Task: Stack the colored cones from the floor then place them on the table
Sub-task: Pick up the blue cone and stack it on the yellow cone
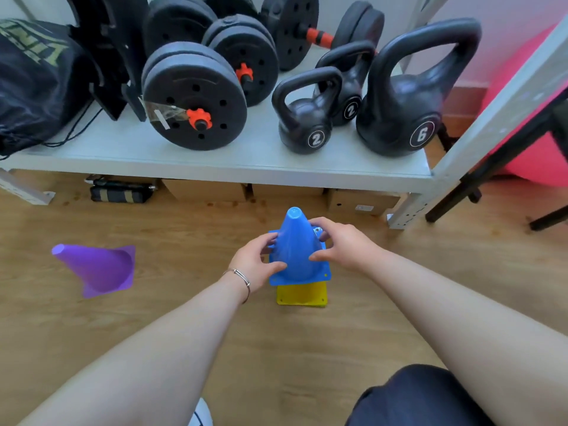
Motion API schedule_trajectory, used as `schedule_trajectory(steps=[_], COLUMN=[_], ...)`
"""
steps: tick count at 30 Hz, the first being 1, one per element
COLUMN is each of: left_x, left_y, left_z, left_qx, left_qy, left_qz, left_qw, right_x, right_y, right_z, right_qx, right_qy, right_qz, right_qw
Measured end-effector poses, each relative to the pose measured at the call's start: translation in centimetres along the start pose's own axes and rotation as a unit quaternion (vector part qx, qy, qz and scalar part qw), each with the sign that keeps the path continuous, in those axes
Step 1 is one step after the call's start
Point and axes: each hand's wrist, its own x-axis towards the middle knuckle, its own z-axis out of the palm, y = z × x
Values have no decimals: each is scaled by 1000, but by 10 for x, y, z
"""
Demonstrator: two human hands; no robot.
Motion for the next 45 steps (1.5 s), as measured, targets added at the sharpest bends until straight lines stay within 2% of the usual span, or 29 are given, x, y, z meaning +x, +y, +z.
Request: schedule_trajectory(steps=[9, 18, 30, 33, 37, 41, 45], left_x=[16, 32, 33, 31, 27, 19, 18], left_y=[-35, -69, -81, -79, -69, -56, -43], left_z=[37, 60, 71, 72, 71, 64, 49], left_qx=[43, 67, 111, 148, 275, 394, 452], left_qy=[-34, -79, -88, -96, -98, -27, 50], left_qz=[-27, -52, -87, -83, -78, -31, -5], left_qw=[998, 993, 986, 981, 953, 918, 891], right_x=[7, 28, 38, 39, 37, 30, 29], right_y=[36, 57, 66, 65, 62, 53, 35], right_z=[38, 71, 97, 93, 82, 61, 42], right_qx=[23, 6, 2, -45, -179, -329, -331], right_qy=[-5, -46, -49, -65, -79, 6, 122], right_qz=[27, 68, 90, 82, 50, -8, 4], right_qw=[999, 997, 995, 994, 980, 944, 936])
